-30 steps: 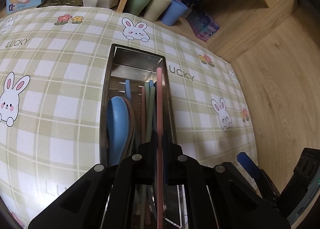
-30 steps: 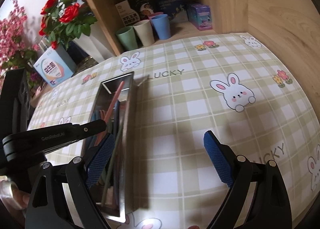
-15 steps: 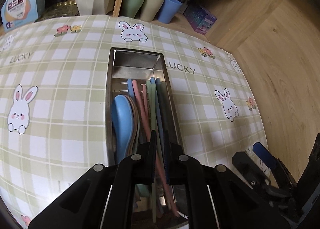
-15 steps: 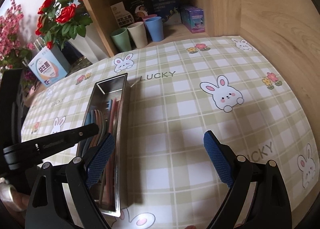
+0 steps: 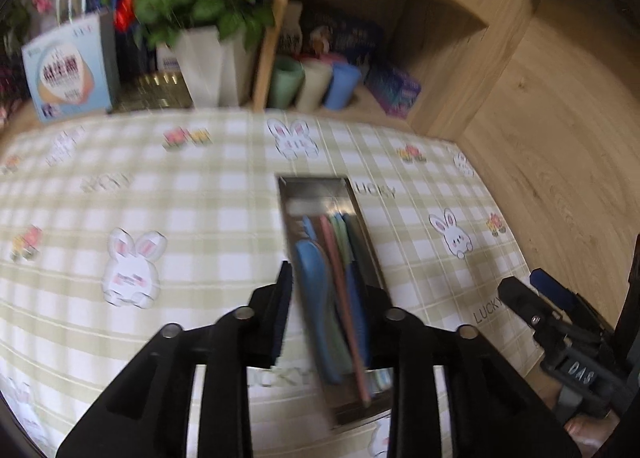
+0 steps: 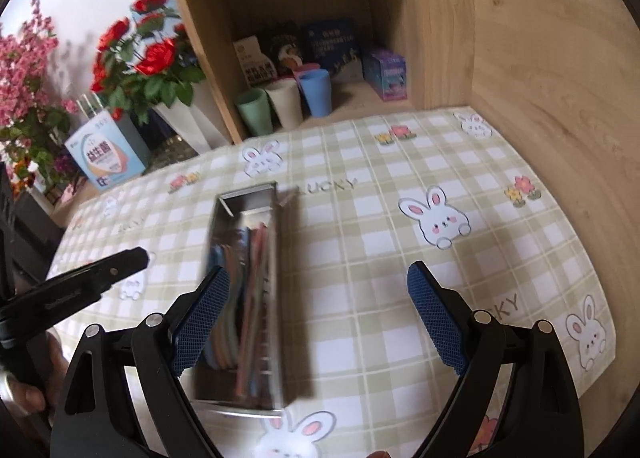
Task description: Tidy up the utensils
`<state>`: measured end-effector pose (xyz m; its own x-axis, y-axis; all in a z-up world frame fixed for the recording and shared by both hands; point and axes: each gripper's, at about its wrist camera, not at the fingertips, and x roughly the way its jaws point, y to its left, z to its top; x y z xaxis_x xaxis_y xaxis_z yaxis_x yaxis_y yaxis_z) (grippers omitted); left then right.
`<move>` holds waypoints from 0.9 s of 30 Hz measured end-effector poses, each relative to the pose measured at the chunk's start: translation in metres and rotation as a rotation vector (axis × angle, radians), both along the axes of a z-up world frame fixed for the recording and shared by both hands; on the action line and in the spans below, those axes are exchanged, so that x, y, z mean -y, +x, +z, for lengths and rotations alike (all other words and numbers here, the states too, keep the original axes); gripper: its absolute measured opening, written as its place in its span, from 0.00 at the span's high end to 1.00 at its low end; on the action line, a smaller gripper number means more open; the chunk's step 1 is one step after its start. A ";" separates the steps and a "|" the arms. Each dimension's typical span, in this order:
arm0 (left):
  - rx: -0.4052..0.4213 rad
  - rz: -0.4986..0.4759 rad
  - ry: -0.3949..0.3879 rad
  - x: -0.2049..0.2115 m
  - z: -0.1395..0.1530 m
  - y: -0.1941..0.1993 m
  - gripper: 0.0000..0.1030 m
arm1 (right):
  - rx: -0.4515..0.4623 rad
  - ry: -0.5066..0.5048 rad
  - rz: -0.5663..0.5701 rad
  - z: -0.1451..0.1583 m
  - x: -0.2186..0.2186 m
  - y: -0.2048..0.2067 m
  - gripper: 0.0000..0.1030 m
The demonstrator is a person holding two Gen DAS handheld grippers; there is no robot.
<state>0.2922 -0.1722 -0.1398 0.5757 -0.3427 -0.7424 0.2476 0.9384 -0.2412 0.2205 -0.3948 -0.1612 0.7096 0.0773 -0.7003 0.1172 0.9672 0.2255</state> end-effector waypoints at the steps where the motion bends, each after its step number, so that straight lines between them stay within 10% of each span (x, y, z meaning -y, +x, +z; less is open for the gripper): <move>1: 0.033 0.004 0.008 -0.010 0.010 -0.005 0.62 | 0.016 -0.001 0.003 0.007 -0.005 -0.002 0.15; 8: 0.232 0.081 0.063 -0.078 0.063 -0.045 0.12 | 0.129 -0.016 0.047 0.050 -0.044 -0.018 0.15; 27: 0.472 0.244 0.131 -0.184 0.132 -0.141 0.06 | 0.321 -0.069 0.128 0.117 -0.127 -0.059 0.15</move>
